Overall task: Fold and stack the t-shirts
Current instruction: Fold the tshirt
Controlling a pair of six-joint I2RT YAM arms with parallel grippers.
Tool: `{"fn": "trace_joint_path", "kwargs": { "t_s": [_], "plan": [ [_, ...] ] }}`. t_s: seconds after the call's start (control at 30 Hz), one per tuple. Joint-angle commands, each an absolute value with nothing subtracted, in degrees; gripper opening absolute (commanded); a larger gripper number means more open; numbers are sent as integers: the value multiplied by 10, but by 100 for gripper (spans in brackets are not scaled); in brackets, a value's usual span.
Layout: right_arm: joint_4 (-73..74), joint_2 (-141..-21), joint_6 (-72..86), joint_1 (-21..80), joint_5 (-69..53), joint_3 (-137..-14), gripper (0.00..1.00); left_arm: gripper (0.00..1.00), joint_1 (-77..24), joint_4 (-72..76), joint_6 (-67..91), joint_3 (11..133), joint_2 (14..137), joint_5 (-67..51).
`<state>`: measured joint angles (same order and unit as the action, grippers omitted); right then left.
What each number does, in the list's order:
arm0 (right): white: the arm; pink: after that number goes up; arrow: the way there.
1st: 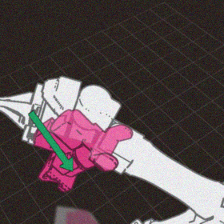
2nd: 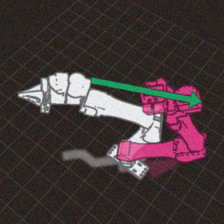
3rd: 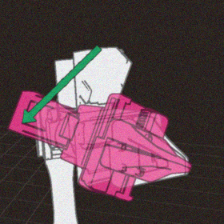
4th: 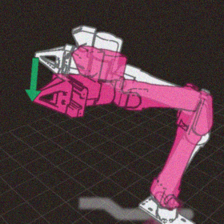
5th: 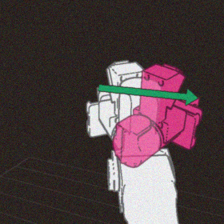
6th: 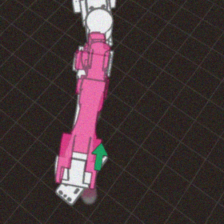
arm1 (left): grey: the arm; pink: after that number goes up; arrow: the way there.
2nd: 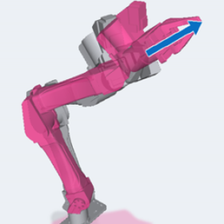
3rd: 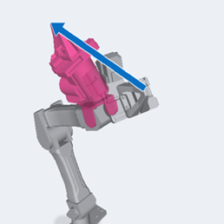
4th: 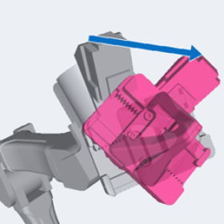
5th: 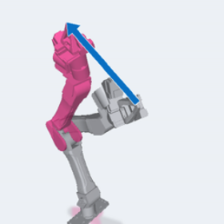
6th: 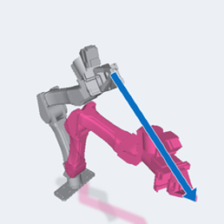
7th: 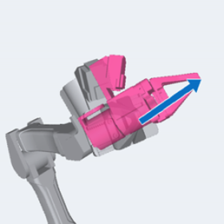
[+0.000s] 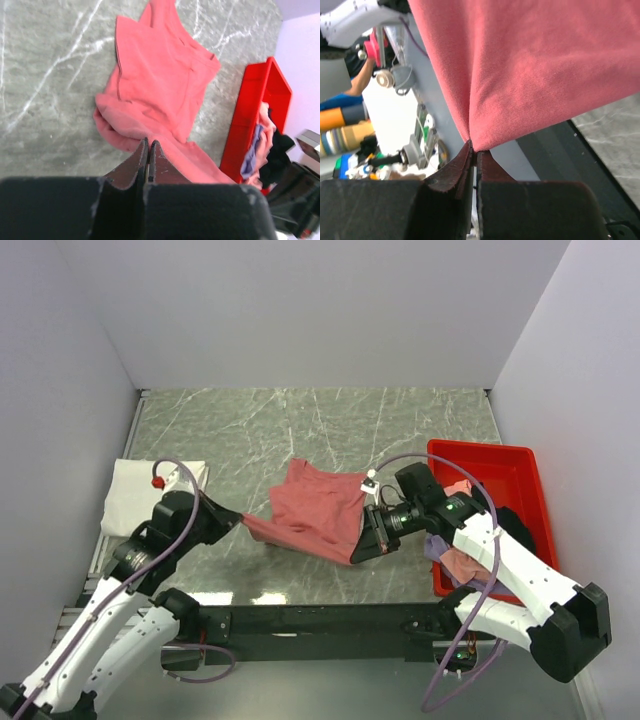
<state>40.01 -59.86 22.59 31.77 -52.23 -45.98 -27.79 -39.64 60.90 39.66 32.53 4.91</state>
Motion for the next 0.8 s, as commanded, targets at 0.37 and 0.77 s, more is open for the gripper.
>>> {"fn": "trace_joint_path", "kwargs": {
  "t_s": [0.37, 0.77],
  "plan": [
    [360, -642, 240, 236, -495, -509, 0, 1, -273, -247, 550, 482, 487, 162],
    [328, -702, 243, 183, -380, -552, 0, 1, -256, -171, 505, 559, 638, 151]
  ]
}}
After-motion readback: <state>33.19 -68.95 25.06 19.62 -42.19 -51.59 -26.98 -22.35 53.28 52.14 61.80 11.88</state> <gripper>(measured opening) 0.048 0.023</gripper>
